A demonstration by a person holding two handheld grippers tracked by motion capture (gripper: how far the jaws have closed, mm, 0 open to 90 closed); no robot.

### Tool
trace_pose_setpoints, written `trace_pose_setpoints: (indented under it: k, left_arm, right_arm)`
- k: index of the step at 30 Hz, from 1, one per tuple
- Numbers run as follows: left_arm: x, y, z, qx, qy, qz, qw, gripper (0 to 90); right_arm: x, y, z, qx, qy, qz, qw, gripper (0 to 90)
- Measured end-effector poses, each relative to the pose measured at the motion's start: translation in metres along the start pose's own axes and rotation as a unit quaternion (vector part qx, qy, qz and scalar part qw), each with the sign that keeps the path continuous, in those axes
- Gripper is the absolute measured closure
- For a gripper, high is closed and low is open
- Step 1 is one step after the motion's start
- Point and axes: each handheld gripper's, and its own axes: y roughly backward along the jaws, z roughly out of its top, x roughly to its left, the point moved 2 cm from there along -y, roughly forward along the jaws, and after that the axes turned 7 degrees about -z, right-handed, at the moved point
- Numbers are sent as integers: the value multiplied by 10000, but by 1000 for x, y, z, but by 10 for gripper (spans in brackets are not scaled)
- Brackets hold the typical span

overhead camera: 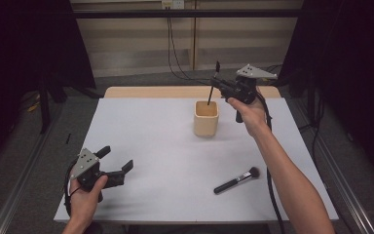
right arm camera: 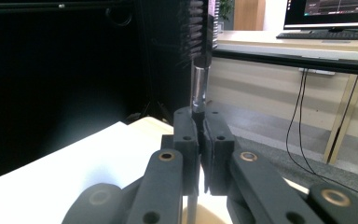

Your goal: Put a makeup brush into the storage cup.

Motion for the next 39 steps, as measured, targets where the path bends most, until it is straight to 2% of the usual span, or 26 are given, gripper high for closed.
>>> trace_pose_setpoints:
  k: [2,7,8,9,22,25,32,39]
  left_arm:
    - [0,0,0,-59,61,-12,10000,34]
    - [1,1,0,-57,68,-20,10000,33]
    - [0,0,0,-8,-56,2,10000,34]
    - [0,-1,0,-6,-13,-19,10000,33]
    - [0,-1,-1,11,23,-56,10000,33]
    - [0,-1,-1,27,-11,-1,10000,32]
    - [-1,-2,-1,53,-32,-58,10000,32]
    - [-1,-1,0,3,26,-66,10000,32]
  right_arm:
    - [-1,-4,-1,-29,25,-55,10000,858]
    - [-3,-11,-5,30,17,-132,9999,858]
    - [-5,-12,-7,58,2,-144,9999,858]
    - [-5,-13,-8,77,13,-151,9999,858]
    - [3,-16,-27,297,32,4,9996,858]
    - [3,-17,-31,346,1,5,9994,857]
    - [1,-18,-40,432,-75,13,9990,858]
    - [-1,-19,-48,533,-155,24,9985,857]
